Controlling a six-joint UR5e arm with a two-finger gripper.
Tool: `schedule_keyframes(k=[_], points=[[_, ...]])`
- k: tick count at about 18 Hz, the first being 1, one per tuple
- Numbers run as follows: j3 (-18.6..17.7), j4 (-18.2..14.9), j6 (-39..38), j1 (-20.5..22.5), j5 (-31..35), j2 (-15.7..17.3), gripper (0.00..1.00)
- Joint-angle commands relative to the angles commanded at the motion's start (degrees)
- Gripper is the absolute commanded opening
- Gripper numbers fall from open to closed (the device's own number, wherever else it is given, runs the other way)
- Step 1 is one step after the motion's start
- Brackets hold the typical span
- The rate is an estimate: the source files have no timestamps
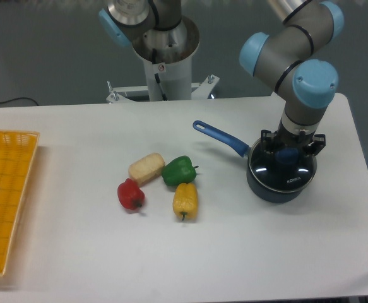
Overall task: Open the lid
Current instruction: 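Close the gripper on the blue knob of the glass lid, then lift the glass lid off the pan and swing it toward the handle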
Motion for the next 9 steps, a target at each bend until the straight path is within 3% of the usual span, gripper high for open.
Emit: schedule_keyframes(k=[3,9], points=[[1.23,-2.2,2.19,-0.17,0.09,0.61,0.67],[2.2,-3.52,6.94,-1.58,0.88,1.67,0.67]])
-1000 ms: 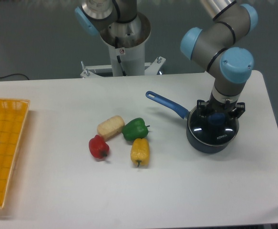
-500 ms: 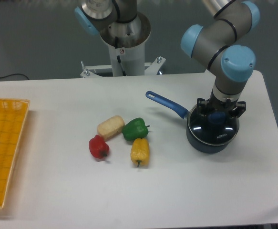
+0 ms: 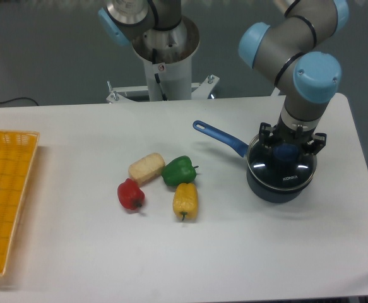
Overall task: Open the lid
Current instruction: 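Lift the glass lid off the pan and swing it toward the handle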
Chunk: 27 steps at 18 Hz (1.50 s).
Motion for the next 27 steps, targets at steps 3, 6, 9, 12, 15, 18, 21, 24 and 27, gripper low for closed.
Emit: schedule_keyframes(k=[3,6,9,12,15,18,21,24,27], points=[[0.53,-0.53,2.9,-0.88,0.27,0.44,0.67],[0.79,-1.05,3.26,-2.19,0.62,0.44,0.67],[1.58,-0.97,3.52,-3.69,0.62,0.36,0.67],[2.11,-0.97,3.52,-6.15,0.62,0.53,0.67],[2.11,-0.88,3.35,-8.34,0.7,0.53,0.67],[2.02,-0.62,3.26,-9.49,0.62,0.44,0.67],[1.85,-0.62,3.35,-9.58,0.53,0.44,0.67],[1.67,-0.53,3.43,-9.67,0.53,0.36,0.67],[1.41,-0.53,3.43,-9.93,0.53,0.27,0.67]])
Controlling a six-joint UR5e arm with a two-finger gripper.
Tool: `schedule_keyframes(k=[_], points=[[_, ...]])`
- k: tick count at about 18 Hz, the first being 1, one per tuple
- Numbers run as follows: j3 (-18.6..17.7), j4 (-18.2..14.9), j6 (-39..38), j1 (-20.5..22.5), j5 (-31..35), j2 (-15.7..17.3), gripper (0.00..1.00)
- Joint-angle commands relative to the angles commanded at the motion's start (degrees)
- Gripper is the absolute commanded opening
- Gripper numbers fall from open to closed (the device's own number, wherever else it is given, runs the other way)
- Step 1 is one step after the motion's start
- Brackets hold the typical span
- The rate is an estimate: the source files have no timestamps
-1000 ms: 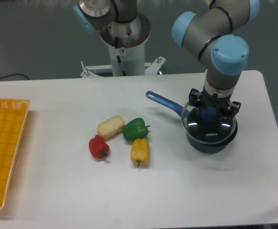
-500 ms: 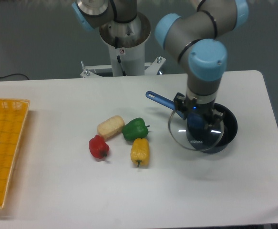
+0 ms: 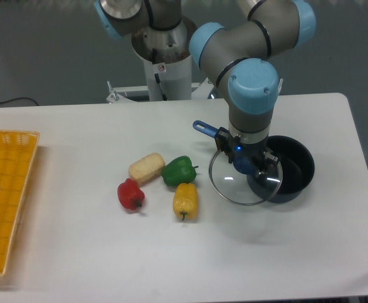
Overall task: Open the lid
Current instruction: 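Lift the glass lid off the pan and swing it toward the handle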
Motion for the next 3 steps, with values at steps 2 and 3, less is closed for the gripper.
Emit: schedule_keyframes(k=[2,3], points=[[0.0,0.0,0.0,-0.09,0.0,0.09,0.67],[0.0,0.0,0.0,-0.09,0.0,0.09,0.67]])
